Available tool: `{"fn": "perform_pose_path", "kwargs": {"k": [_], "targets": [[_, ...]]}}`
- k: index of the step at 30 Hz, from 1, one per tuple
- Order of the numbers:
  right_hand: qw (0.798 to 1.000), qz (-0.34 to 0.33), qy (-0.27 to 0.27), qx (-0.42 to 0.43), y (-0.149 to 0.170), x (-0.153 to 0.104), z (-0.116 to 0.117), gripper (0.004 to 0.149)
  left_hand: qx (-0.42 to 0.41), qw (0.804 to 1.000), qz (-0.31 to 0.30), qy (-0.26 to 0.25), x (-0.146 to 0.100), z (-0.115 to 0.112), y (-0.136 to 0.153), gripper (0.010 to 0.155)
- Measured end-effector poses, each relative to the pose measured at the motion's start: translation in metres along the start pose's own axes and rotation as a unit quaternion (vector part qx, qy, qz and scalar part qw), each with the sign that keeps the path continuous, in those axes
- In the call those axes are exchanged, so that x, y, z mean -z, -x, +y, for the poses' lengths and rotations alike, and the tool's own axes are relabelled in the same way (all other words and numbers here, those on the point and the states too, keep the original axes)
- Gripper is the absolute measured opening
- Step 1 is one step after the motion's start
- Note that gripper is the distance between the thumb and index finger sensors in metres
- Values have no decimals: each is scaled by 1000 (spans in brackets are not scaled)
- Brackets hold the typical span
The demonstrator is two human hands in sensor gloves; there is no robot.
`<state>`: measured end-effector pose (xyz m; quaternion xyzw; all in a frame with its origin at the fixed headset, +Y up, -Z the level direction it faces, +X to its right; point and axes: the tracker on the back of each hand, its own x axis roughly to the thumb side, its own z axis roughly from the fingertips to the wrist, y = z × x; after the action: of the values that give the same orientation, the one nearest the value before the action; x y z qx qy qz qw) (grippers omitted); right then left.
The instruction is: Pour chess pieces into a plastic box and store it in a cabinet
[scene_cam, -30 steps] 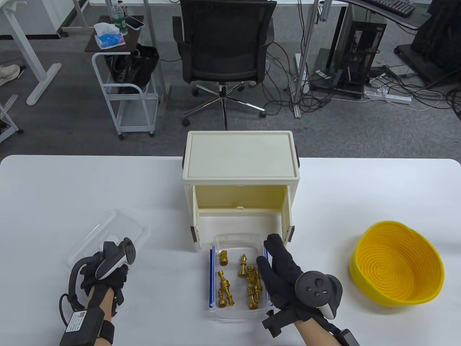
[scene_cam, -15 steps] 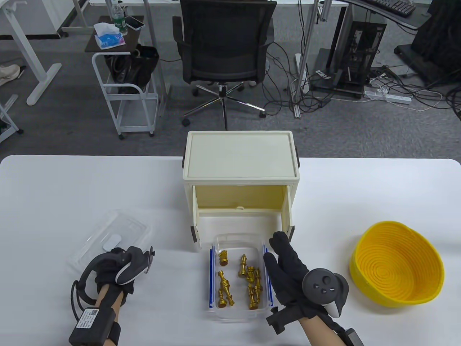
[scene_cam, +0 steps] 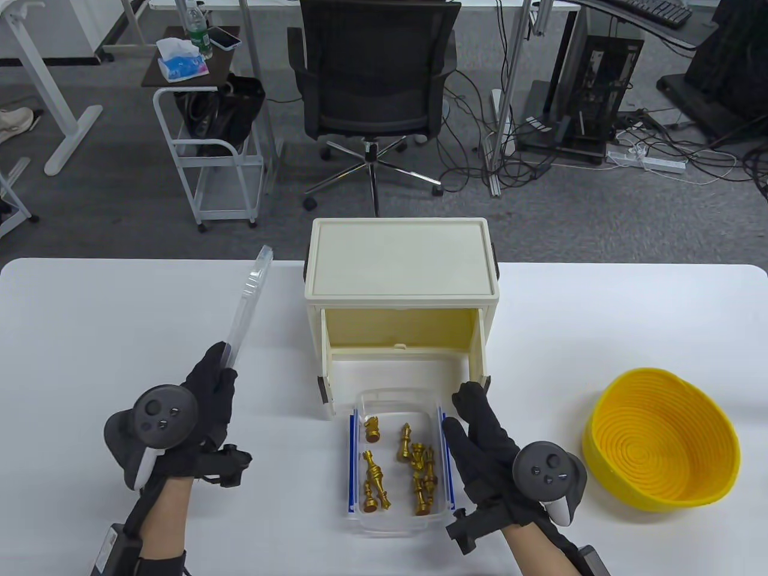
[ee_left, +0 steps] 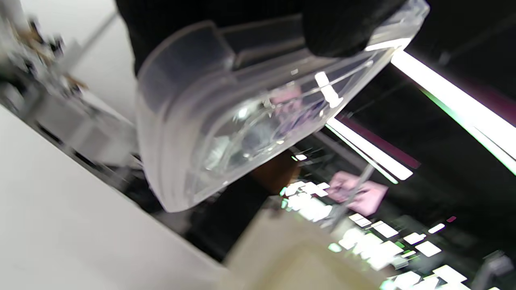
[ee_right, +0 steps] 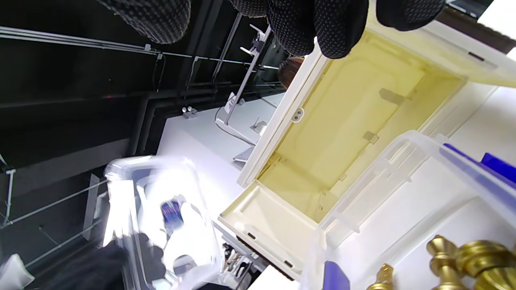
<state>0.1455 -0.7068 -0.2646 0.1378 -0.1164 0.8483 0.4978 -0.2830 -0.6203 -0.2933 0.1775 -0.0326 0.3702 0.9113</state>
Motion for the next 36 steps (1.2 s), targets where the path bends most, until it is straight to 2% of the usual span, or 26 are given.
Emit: {"fn": "perform_pose_path", "kwargs": {"k": [2, 3, 5, 7, 10, 16, 18, 21, 23, 25, 26, 27, 29, 30, 33, 36], "targets": [[1000, 0, 0, 1, 0, 0, -1, 76, -147, 989, -28, 22, -5, 0, -10, 49], [1000, -3, -3, 2, -1, 1, -1, 76, -220, 974, -36, 40, -7, -3, -14, 49], [1000, -4, -8, 9, -3, 1, -1, 77, -313, 946, -34, 78, -11, -12, -21, 49], [1000, -6, -13, 24, -5, 1, -1, 78, -368, 919, -15, 142, -15, -25, -29, 50], [998, -13, -26, 50, -8, 1, 0, 77, -397, 894, 6, 206, -22, -49, -37, 50], [994, -12, -48, 95, -4, 2, 4, 75, -382, 873, 38, 301, -37, -96, -46, 50], [994, -5, -44, 98, -3, 2, 4, 76, -383, 866, 49, 318, -41, -105, -46, 50], [994, 22, -25, 101, 4, 3, 0, 65, -396, 856, 80, 322, -43, -114, -41, 50], [989, 49, -30, 134, 6, 2, 2, 68, -386, 861, 89, 319, -43, -118, -36, 51], [987, 68, -21, 147, 6, 2, 3, 63, -380, 866, 102, 309, -44, -121, -33, 53], [987, 75, -20, 143, 6, 2, 4, 64, -369, 874, 105, 299, -44, -121, -31, 54], [987, 79, -20, 135, 5, 2, 3, 97, -356, 881, 108, 293, -44, -121, -30, 55], [990, 82, -19, 112, 4, 2, 1, 95, -303, 905, 111, 277, -45, -120, -29, 57], [991, 84, -19, 98, 4, 2, 1, 65, -262, 920, 108, 270, -45, -119, -28, 57], [993, 95, -33, 63, 3, 3, 2, 64, -176, 943, 93, 267, -46, -120, -30, 59], [993, 108, -48, 24, 5, 4, 1, 64, -135, 949, 90, 269, -48, -125, -29, 60]]}}
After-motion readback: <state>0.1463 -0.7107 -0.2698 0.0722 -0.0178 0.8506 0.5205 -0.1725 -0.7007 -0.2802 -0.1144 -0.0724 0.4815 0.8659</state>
